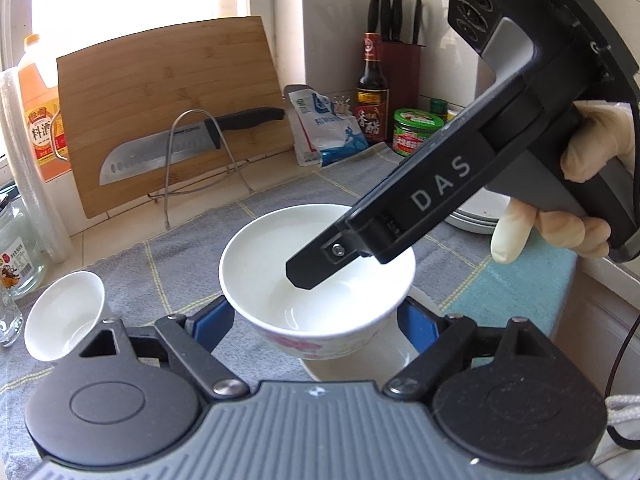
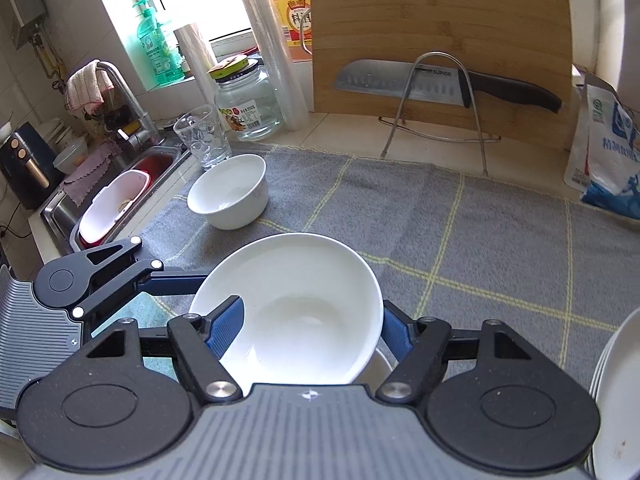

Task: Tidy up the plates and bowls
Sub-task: 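Carry the pink-flowered bowl with the right tool over the placed white bowl, then lower the pink-flowered bowl into the white bowl and open the right tool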

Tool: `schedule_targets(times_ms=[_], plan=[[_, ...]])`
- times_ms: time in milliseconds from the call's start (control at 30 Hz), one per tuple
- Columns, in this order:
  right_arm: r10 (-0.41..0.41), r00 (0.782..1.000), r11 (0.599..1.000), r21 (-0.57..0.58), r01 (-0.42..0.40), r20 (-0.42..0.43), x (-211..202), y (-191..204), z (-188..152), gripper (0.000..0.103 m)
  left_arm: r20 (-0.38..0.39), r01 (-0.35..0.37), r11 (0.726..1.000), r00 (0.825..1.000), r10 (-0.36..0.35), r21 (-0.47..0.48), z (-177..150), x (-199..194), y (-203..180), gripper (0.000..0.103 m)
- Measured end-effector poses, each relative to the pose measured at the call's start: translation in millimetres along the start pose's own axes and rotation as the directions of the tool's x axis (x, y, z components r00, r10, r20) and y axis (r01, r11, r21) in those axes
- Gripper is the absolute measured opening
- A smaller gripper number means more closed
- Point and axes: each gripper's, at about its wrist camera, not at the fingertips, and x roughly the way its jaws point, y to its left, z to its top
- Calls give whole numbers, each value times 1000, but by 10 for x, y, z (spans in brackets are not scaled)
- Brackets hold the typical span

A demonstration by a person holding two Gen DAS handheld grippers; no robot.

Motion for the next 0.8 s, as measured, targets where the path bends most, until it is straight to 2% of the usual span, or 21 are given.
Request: schedule_targets(times_ms=[367, 800], plan=[[-34, 999, 998, 54, 35, -21, -70, -70, -240, 78, -44, 62, 998, 997, -61, 24, -60, 77, -160, 88], [-41, 998, 996, 71, 44, -42, 12, -110, -346, 78, -84, 80, 996, 994, -77, 28, -123, 159, -173, 88]])
